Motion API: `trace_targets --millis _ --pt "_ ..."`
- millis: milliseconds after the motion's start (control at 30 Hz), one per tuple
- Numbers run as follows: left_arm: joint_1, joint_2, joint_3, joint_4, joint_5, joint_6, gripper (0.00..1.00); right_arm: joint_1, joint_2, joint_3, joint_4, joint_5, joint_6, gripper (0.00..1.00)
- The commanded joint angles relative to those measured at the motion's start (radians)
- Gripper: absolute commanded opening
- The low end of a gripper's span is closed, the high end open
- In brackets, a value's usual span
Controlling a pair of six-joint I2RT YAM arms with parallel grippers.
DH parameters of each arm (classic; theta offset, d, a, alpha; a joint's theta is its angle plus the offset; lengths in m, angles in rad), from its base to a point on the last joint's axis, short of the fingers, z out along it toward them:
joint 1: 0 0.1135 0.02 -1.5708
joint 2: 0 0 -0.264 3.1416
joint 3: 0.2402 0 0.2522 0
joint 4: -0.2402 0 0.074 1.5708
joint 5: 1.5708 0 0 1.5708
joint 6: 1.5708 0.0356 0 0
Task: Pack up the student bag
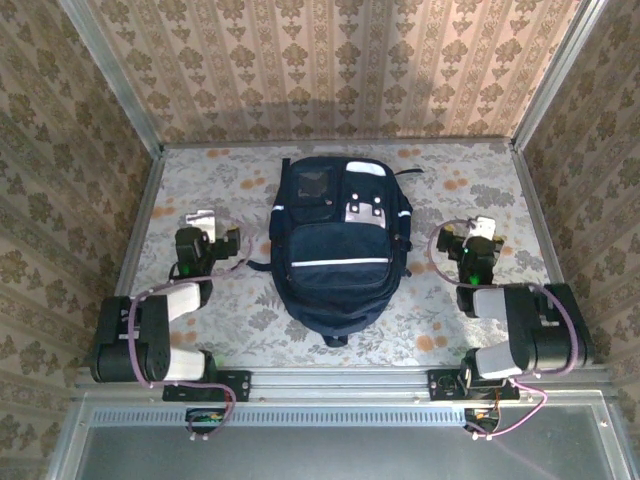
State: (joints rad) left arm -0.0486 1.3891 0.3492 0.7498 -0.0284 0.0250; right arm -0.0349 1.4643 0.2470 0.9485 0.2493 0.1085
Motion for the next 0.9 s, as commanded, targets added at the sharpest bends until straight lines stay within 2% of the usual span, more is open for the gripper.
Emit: trace_targets --millis 0,33,100,167,200,300,867 --pt "0.011 0.172 -0.097 0.428 0.031 0.063 1.0 -0.006 0.098 -0.006 0.272 -0.201 -0.001 1.0" --pt "0.013 0.179 -0.094 0.447 0.047 0.072 1.0 -0.008 0.082 0.002 0.221 -0.234 -0.013 1.0" --pt "0.013 0.135 0.01 0.17 0.079 0.072 1.0 -0.007 0.062 0.066 0.076 -0.254 -0.026 1.0" --pt "0.052 0.146 0.047 0.117 0.101 0.032 1.0 -0.006 0.069 0.127 -0.031 -0.268 -0.03 1.0" --pt "0.059 0.148 0.06 0.093 0.073 0.014 1.0 0.01 0.071 0.141 -0.046 -0.241 -0.043 1.0" --pt "0.039 0.148 0.063 0.089 0.035 0.026 1.0 0.033 0.074 0.156 -0.07 -0.207 -0.06 1.0" --pt "0.03 0.145 0.057 0.098 0.028 0.035 1.0 0.051 0.07 0.154 -0.071 -0.202 -0.085 1.0"
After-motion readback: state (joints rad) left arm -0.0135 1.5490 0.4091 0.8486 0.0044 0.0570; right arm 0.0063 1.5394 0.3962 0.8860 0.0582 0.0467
